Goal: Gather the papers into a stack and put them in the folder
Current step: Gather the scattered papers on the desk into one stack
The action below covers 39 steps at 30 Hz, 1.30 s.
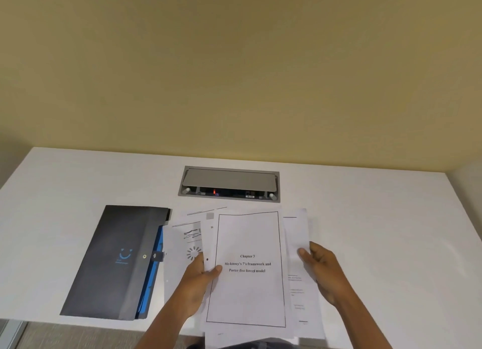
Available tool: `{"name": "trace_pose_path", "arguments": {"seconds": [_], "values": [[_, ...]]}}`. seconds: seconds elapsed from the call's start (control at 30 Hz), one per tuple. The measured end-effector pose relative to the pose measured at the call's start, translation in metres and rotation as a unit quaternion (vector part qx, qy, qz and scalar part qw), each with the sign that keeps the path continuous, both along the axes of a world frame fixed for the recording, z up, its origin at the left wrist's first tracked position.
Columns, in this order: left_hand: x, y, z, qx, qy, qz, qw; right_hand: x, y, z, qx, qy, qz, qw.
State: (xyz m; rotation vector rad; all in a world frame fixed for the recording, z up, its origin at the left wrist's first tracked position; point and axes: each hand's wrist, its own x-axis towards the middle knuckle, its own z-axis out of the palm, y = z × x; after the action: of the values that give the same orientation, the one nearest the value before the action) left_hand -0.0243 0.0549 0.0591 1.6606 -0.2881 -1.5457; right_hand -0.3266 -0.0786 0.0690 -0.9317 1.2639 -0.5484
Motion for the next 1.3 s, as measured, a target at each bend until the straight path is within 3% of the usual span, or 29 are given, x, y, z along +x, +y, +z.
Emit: {"name": "trace_pose_path", "arguments": {"seconds": [0.27, 0.47, 0.53, 0.6, 0.67, 0.73, 0.9, 1.07, 1.17, 1.3], "values": [[-0.003, 0.003, 0.007, 0.042, 0.02, -0.061, 0.997, 0.037, 0.013, 0.006, 0.065, -0.019, 0.104, 0.992], [-0.006, 0.01, -0.002, 0.066, -0.046, -0.024, 0.996, 0.04, -0.001, 0.013, 0.115, -0.078, 0.115, 0.984], [-0.007, 0.014, -0.004, 0.08, -0.061, -0.01, 0.995, 0.04, -0.011, 0.01, 0.096, -0.026, 0.107, 0.989], [-0.007, 0.019, -0.005, 0.098, -0.1, 0.001, 0.99, 0.037, -0.023, -0.008, 0.002, 0.12, 0.104, 0.987], [-0.006, 0.024, -0.008, 0.112, -0.138, 0.011, 0.984, 0.03, -0.039, -0.033, -0.107, 0.283, 0.118, 0.946], [-0.003, 0.031, -0.011, 0.114, -0.161, 0.028, 0.98, 0.022, -0.055, -0.055, -0.164, 0.386, 0.174, 0.891], [0.008, 0.05, -0.016, 0.167, -0.186, 0.058, 0.967, 0.011, -0.079, -0.093, -0.17, 0.508, 0.298, 0.79], [0.011, 0.063, -0.019, 0.183, -0.19, 0.084, 0.961, 0.01, -0.07, -0.109, -0.187, 0.543, 0.372, 0.729], [0.008, 0.065, -0.016, 0.188, -0.185, 0.092, 0.96, 0.01, -0.06, -0.112, -0.223, 0.541, 0.347, 0.732], [0.007, 0.068, -0.018, 0.18, -0.171, 0.091, 0.964, 0.011, -0.045, -0.106, -0.242, 0.454, 0.249, 0.821]]}}
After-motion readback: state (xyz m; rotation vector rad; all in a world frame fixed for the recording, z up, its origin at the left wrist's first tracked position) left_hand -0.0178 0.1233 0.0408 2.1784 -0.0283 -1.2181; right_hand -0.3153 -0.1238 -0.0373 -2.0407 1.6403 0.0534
